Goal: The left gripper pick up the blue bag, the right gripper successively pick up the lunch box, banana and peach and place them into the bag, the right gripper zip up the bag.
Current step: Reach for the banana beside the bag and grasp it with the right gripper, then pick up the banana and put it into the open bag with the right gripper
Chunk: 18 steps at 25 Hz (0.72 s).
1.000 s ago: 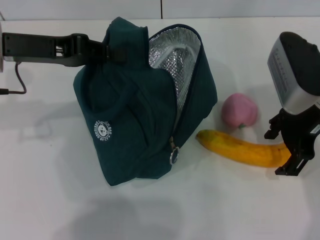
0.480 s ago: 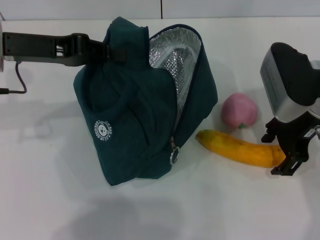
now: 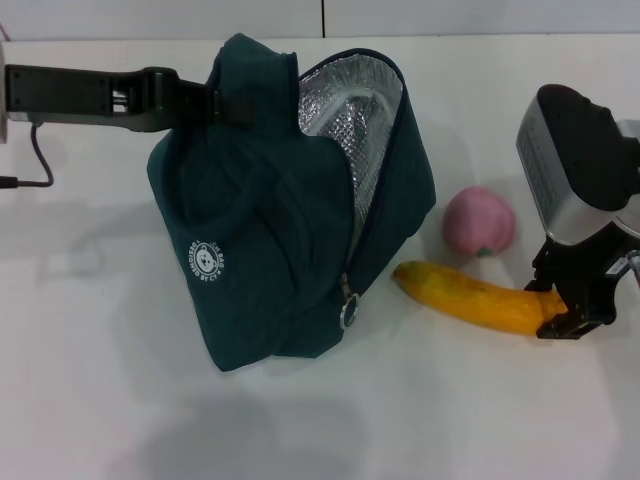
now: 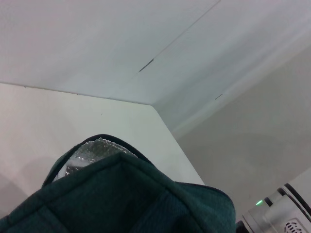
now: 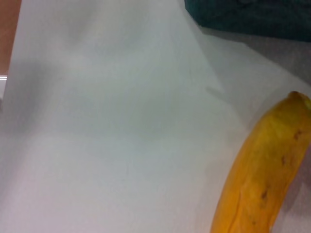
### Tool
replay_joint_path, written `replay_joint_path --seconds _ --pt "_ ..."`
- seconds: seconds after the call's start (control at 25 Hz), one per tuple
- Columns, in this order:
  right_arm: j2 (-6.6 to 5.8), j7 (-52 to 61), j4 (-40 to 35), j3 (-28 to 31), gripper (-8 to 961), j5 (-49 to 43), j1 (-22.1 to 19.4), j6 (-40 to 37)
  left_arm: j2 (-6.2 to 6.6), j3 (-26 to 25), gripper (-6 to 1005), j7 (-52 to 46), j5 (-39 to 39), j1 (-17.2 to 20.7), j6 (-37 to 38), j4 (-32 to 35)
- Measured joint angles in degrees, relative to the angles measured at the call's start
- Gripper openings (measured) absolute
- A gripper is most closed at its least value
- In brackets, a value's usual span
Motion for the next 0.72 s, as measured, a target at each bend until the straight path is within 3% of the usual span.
replay_joint_path --seconds 0.2,0.36,0.6,0.72 --pt "-0.07 0.1 -0.6 0.2 438 0.2 0.0 -1.5 0.00 0.0 60 0.1 0.0 0.1 0.0 0.0" --pt "-0.21 -0.1 -2.5 2.5 438 0.8 0.8 -7.0 0.02 0.0 60 0.1 0.0 0.2 0.0 0.0" --pt "-0.37 -0.2 -4.5 11.8 438 3.8 4.2 -25.5 0.11 -0.1 60 0.1 0.0 0.2 0.0 0.0" --pt "-1.00 0.3 -3.9 13.5 438 7.5 5.3 -29.4 0.09 -0.2 61 0.1 0.0 0.2 0.0 0.0"
